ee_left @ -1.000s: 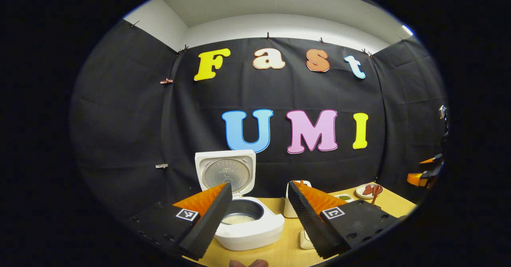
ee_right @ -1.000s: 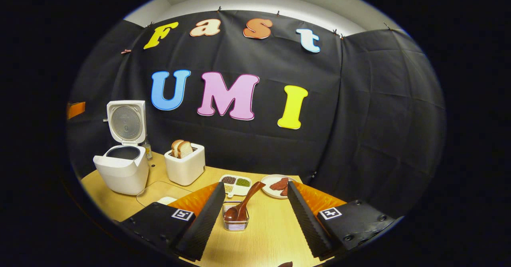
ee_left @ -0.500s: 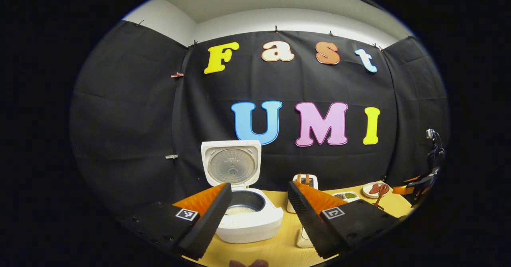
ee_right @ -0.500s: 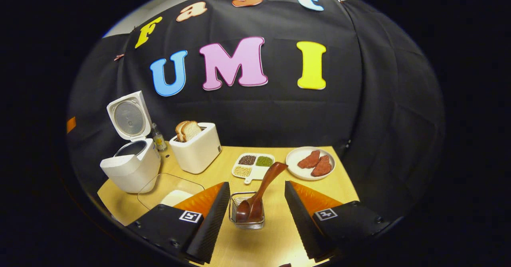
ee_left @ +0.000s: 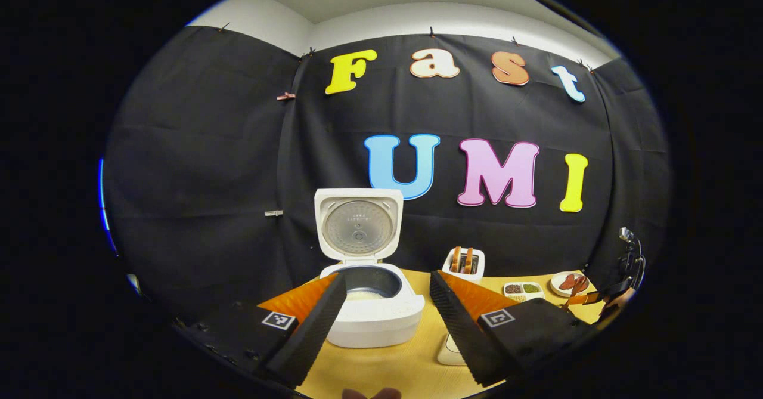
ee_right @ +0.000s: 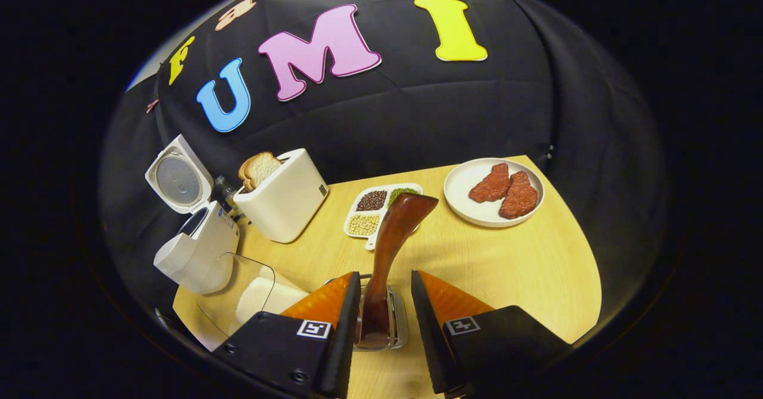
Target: Close the left gripper, press the button to open the rice cooker; take a wooden spoon from the chopstick holder with the right hand, scoop a spoonful of rice and pour it into the rice cooker, then put the wooden spoon back into the chopstick holder.
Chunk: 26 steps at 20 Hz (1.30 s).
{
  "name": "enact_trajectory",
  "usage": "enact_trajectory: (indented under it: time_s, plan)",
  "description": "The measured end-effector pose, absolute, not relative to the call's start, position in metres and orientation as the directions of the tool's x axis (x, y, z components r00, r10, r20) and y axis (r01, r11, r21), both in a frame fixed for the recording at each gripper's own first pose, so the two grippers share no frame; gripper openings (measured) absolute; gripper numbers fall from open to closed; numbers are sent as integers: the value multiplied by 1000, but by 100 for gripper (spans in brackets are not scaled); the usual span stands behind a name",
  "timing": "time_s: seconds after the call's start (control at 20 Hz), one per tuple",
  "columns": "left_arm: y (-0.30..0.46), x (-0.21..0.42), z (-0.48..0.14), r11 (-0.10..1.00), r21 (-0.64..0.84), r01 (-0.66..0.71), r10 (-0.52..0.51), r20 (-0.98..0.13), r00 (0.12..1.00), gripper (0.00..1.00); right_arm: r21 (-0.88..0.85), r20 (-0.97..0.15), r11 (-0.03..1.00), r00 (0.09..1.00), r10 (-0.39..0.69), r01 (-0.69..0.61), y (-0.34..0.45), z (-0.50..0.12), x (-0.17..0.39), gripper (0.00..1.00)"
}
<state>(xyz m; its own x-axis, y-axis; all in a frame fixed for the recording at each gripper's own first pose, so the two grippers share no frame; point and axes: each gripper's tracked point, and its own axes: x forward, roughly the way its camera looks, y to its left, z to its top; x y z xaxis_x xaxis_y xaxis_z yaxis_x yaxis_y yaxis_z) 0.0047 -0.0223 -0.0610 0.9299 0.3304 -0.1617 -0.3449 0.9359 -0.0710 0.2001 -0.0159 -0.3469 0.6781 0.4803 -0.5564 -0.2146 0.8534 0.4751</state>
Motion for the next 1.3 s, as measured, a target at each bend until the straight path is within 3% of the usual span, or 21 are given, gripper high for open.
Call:
enact_trajectory:
  time_s: [0.15,0.3,0.7,0.9,0.95,1.0,1.05,1.3]
  plan:
    - [-22,-1,-68,932,-52,-360,346,-180,921,97,504,-535,829,666,520,-243,-1,-353,208,54]
    - [-21,-5,-70,926,-51,-373,357,-194,914,97,480,-529,836,673,517,-266,2,-356,212,30]
    - [-15,-10,-71,923,-47,-381,365,-201,909,97,416,-474,831,692,544,-369,3,-333,179,20]
    - [-11,-11,-69,922,-57,-383,366,-195,910,97,449,-483,834,699,528,-320,-6,-334,180,20]
    - [-11,-11,-67,923,-60,-380,363,-190,912,97,458,-489,837,701,519,-300,-8,-334,180,14]
    - [-10,-13,-64,925,-61,-376,360,-186,914,97,457,-493,845,712,500,-277,-13,-332,181,15]
    - [-8,-14,-64,926,-59,-373,358,-183,916,97,468,-485,843,719,497,-267,-13,-327,183,11]
    - [6,-24,-58,936,-52,-349,335,-177,925,97,455,-433,859,784,445,-236,-24,-278,189,11]
